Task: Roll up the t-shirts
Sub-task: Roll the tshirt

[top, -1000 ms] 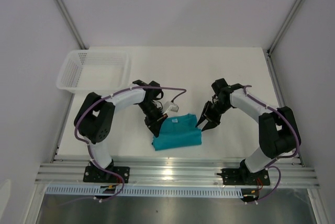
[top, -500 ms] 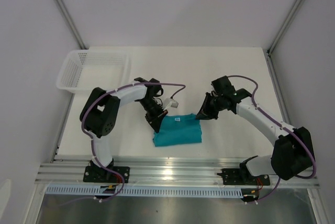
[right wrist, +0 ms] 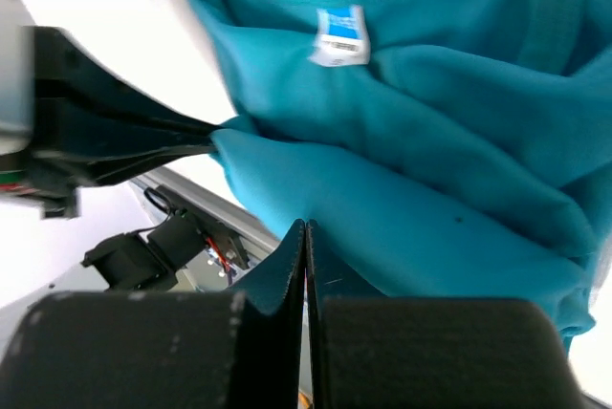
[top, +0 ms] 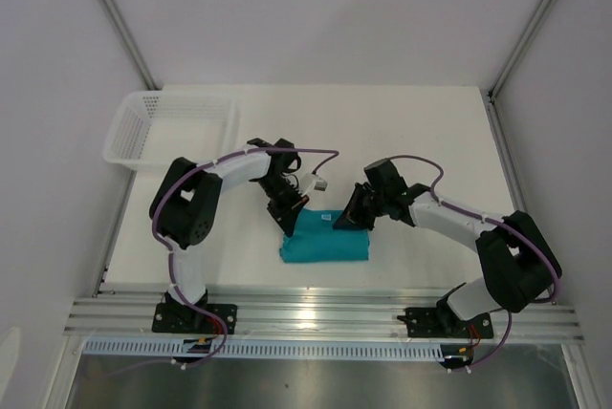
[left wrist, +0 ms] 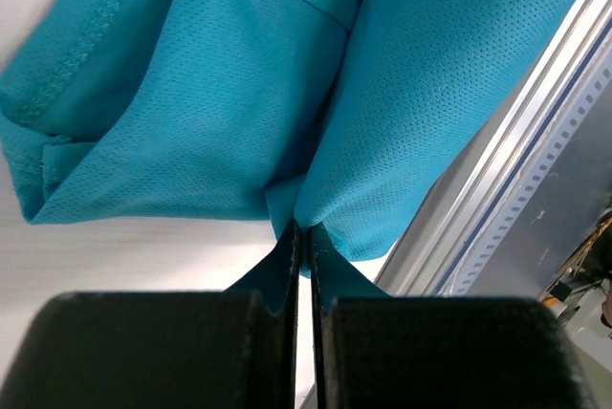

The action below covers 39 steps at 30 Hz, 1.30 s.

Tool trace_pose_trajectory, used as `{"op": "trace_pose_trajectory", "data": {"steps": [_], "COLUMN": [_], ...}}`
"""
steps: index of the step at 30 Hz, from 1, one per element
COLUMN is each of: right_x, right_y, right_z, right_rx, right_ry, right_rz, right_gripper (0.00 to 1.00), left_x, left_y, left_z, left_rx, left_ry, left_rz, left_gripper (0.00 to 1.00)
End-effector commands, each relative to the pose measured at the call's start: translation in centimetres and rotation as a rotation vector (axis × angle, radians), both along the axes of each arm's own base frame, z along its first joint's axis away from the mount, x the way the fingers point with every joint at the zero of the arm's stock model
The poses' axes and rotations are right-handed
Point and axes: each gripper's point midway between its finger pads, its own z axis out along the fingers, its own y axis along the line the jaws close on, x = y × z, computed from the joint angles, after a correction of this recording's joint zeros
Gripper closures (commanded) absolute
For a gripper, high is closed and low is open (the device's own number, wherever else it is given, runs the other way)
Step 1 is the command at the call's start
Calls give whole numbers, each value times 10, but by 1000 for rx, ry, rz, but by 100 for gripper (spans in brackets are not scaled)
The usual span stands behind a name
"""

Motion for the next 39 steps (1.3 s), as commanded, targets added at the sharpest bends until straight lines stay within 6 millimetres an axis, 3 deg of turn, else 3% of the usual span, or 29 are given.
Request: {"op": "trace_pose_trajectory", "data": {"steps": [1,11,13,16,18,20,23,28,39], "right_x": [4,4,11,18,12,-3,-20,-27,-20], "right_y": [4,-7,-4,11,19,25,29,35,24], "right_z": [-10,-24,-14,21,38,36,24,-1,-46], "right_rx": [26,-51,-49,-2,37,61,93,58,-21], "right_ry": [-4,-11,-55,-206,-268,-285,-266,-229,-124], "right_rz": [-39,-35,-25,41,90,156,232,306,237], "right_gripper": [100,100,100,100,100,100,100,100,100], "left_x": [16,23,23,24,25,26,27,29,33], "left_y": [-2,-2,-2,-2,-2,-3,-2,-1,0], "left_z": [2,-2,-2,-2,-2,-3,-5,-6,-2], "left_rx": [16,51,53,54,58,58,67,73,77], "left_ry": [-41,-39,-35,-40,-42,-45,-48,-62,-92], "left_rz": [39,84,86,90,95,97,102,101,103], "left_gripper": [99,100,99,99,99,99,99,99,97]}}
